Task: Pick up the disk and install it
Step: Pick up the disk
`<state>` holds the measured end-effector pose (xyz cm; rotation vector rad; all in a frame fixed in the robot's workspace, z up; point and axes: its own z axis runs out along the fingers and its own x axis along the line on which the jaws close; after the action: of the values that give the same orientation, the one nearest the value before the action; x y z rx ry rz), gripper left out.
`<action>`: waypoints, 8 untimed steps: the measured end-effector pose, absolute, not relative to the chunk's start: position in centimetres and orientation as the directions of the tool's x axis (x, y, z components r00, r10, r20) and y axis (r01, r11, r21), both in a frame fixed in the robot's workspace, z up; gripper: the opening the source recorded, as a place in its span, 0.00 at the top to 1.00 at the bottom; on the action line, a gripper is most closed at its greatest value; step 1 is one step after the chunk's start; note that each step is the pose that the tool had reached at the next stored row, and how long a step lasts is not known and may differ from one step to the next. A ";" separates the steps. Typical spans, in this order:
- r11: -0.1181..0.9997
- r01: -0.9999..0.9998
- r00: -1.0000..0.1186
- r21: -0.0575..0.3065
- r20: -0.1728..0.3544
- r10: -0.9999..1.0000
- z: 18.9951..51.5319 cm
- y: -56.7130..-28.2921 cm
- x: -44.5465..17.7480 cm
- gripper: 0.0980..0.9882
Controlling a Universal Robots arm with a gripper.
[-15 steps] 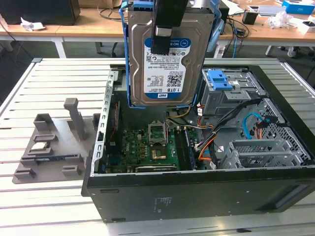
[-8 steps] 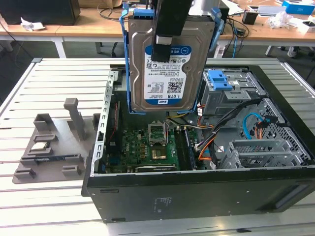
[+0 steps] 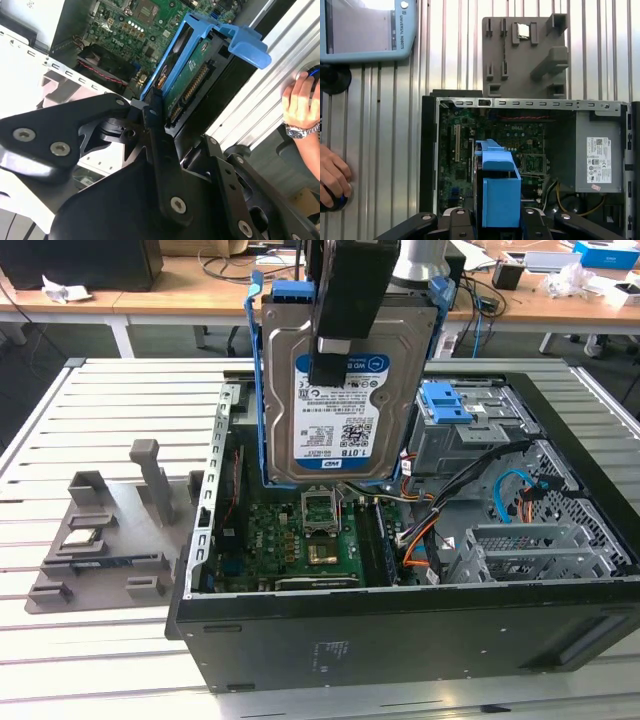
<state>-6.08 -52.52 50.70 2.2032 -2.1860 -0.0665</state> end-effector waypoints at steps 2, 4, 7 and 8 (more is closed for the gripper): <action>-0.008 -0.998 0.008 0.057 -0.004 -1.000 50.5 -52.7 -6.1 0.70; -0.008 -0.998 0.008 0.057 -0.004 -1.000 50.2 -52.9 -6.0 0.70; -0.008 -0.998 0.008 0.057 -0.004 -1.000 49.9 -53.1 -6.0 0.70; -0.008 -0.998 0.008 0.057 -0.004 -1.000 49.8 -53.1 -5.9 0.70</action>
<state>-5.93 -53.11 49.84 2.2031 -2.1860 -0.0664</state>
